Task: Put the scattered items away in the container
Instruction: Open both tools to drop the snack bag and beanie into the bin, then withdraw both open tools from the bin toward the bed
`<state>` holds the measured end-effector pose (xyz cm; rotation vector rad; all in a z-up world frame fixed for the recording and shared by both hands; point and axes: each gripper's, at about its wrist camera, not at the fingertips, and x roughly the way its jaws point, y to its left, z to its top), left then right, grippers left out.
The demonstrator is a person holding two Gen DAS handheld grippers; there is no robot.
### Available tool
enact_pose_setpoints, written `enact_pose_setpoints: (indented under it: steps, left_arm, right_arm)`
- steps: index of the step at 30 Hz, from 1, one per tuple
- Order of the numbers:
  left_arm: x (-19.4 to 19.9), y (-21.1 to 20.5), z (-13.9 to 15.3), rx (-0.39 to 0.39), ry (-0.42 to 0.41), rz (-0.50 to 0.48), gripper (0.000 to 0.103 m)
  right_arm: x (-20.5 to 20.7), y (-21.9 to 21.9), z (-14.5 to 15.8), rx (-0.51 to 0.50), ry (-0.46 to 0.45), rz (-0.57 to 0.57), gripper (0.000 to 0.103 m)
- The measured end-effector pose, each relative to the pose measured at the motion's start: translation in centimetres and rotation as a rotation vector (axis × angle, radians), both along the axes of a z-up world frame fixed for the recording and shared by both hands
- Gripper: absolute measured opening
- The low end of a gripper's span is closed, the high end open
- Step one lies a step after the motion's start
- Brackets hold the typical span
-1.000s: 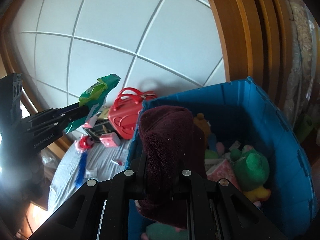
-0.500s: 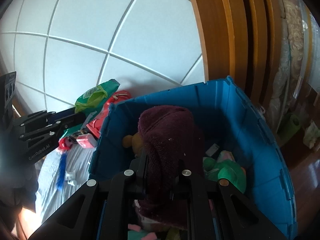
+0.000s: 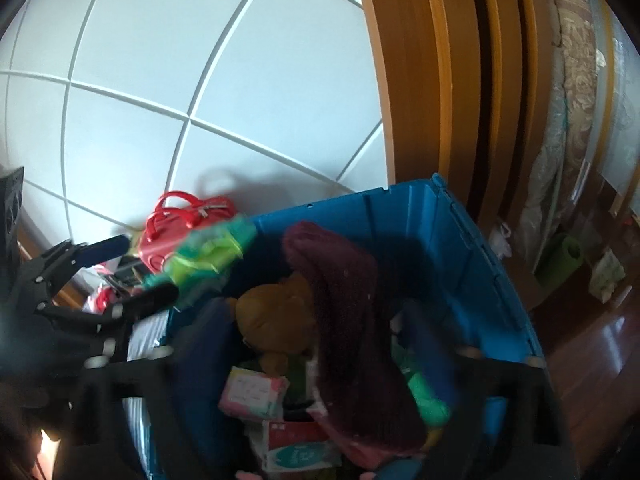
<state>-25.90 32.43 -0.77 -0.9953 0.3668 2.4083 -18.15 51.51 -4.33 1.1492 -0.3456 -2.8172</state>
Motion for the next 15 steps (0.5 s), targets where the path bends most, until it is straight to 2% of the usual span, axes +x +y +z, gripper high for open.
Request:
enact_pose_setpoints:
  steps: [8,15]
  left_arm:
    - [1.0,-5.3,-1.8,-0.026,-0.006,0.077,0.103]
    - [3.0,-11.7,-3.5,-0.011,-0.044,0.168,0.103]
  right_arm:
    - [3.0,-1.0,0.4,-0.037,0.015,0.022,0.1]
    - [5.2,-4.9,0.4,-0.058,0.023,0.093,0.1]
